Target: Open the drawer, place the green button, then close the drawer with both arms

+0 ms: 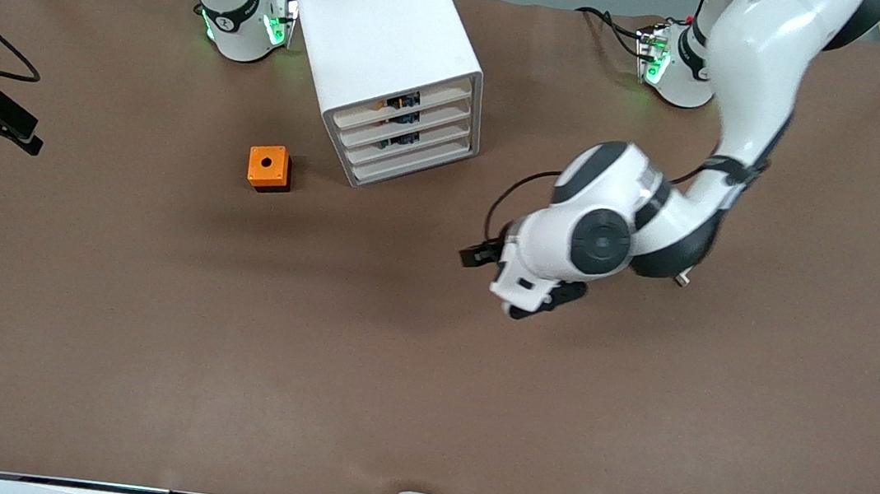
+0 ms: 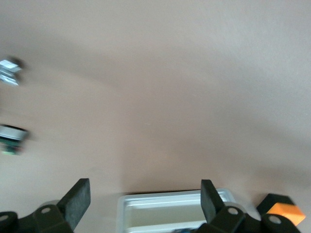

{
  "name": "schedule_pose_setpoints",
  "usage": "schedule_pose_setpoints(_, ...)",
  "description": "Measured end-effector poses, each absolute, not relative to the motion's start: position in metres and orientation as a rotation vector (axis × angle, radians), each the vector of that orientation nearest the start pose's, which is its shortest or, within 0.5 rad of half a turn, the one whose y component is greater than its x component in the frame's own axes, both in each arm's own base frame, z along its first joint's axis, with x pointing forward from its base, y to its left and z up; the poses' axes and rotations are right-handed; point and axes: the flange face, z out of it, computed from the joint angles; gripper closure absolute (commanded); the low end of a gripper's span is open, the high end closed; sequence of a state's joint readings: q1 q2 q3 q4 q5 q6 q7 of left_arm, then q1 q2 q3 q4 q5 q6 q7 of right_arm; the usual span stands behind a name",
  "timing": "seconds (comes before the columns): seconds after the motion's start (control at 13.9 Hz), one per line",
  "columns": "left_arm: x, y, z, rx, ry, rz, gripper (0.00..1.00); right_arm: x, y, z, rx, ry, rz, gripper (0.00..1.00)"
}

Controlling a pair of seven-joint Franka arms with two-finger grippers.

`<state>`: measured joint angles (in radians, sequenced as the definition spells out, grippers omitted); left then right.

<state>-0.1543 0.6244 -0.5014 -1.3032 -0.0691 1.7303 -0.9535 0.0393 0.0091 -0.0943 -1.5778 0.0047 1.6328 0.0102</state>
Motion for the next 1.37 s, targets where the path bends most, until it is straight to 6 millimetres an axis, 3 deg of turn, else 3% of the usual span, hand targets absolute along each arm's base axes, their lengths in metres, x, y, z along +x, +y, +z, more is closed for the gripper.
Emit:
schedule_pose_setpoints(0.22, 0.608, -0.303, 0.447, -3.186, -0.491, 0.568, 0.0, 0.563, -0.03, 0.622, -3.136, 0.103, -0.071, 0.0)
schedule_pose_setpoints(0.65, 0.618, -0.2, 0.482, -3.196, -0.248, 0.599, 0.0, 0.562, -0.031, 0.621, -3.136, 0.105, -0.069, 0.0)
schedule_pose_setpoints(0.94, 0.615, -0.165, 0.511, -3.195, -0.17, 0.538, 0.0, 0.562, -0.031, 0.621, -3.136, 0.105, -0.068, 0.0)
schedule_pose_setpoints(1.37, 0.587, -0.114, 0.545, -3.135, -0.071, 0.487, 0.0, 0.562, -0.031, 0.621, -3.136, 0.106, -0.067, 0.0)
